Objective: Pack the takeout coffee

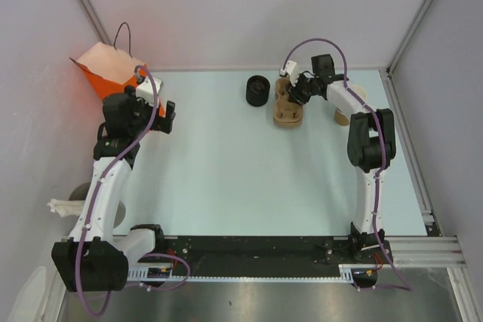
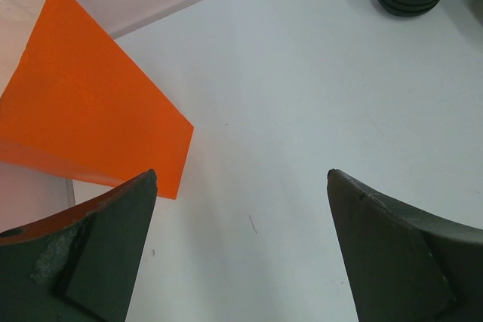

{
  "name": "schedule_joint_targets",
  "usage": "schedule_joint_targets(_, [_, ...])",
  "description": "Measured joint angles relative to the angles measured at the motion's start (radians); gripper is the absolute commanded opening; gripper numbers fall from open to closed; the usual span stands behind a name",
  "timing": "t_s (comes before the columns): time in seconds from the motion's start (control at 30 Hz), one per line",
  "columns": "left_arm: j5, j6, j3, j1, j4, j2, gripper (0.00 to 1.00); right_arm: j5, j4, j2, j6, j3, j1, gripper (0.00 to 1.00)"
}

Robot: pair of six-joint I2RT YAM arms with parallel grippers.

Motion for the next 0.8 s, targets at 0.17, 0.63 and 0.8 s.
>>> schedule_joint_targets(0.17, [0.002, 0.0, 0.0, 0.0, 0.0, 0.0, 1.0, -0.005, -0.001, 0.0, 0.003, 0.0, -0.002, 0.24])
schedule_joint_targets(0.63, [0.011, 0.0, 0.0, 0.0, 0.0, 0.0, 0.99, -0.006, 0.003, -0.001, 0.048, 0.0, -0.004, 0.15])
schedule_joint_targets(0.8, [0.019, -0.001, 0.0, 0.0, 0.0, 0.0, 0.99, -0.007, 0.002, -0.018, 0.064, 0.0, -0.007, 0.15])
